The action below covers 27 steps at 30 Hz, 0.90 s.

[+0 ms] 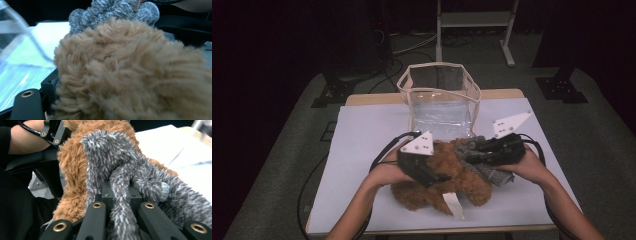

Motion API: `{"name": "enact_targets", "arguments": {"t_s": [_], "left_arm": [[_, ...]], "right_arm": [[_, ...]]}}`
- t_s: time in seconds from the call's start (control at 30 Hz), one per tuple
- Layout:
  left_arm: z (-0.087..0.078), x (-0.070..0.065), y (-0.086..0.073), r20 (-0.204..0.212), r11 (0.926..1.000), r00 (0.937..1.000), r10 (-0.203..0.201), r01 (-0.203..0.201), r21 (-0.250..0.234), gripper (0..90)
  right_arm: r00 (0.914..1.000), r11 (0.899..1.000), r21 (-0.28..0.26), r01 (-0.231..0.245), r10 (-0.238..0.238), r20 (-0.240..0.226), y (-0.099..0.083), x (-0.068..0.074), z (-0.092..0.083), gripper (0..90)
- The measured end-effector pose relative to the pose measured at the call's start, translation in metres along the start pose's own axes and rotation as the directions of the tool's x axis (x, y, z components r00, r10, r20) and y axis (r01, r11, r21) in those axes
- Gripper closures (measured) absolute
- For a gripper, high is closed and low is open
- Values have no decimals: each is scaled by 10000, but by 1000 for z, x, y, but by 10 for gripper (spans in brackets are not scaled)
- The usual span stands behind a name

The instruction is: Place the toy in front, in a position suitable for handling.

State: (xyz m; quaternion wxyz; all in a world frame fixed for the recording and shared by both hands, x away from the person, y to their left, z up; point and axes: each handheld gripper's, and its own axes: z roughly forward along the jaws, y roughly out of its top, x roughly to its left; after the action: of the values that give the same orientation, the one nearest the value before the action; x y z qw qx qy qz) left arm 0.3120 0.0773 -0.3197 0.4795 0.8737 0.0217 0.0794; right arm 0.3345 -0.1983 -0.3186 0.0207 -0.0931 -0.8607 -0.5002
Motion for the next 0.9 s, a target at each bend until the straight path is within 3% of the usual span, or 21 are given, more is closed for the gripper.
{"name": "enact_targets", "arguments": {"t_s": [0.17,0.23,0.37,0.53,0.7,0.9], "left_arm": [[-35,-3,-21,-355,9988,9990,-281,266,-421,174],[-47,-5,-29,-519,9978,9984,-206,173,-637,254],[-61,-5,-42,-597,9906,9971,-462,380,-1316,343],[-71,-5,-50,-647,9818,9953,-724,597,-1801,359],[-77,-2,-55,-651,9761,9937,-910,761,-2034,361],[-74,0,-53,-542,9780,9941,-935,815,-1920,358]], "right_arm": [[9983,9986,228,483,-475,-344,27,2,24,804],[9967,9974,303,661,-645,-493,38,3,34,804],[9943,9961,271,843,-823,-684,56,5,46,804],[9930,9945,141,1039,-1030,-577,72,7,51,804],[9931,9952,58,982,-976,-643,72,6,52,804],[9962,9969,350,702,-683,-534,59,2,46,804]]}}
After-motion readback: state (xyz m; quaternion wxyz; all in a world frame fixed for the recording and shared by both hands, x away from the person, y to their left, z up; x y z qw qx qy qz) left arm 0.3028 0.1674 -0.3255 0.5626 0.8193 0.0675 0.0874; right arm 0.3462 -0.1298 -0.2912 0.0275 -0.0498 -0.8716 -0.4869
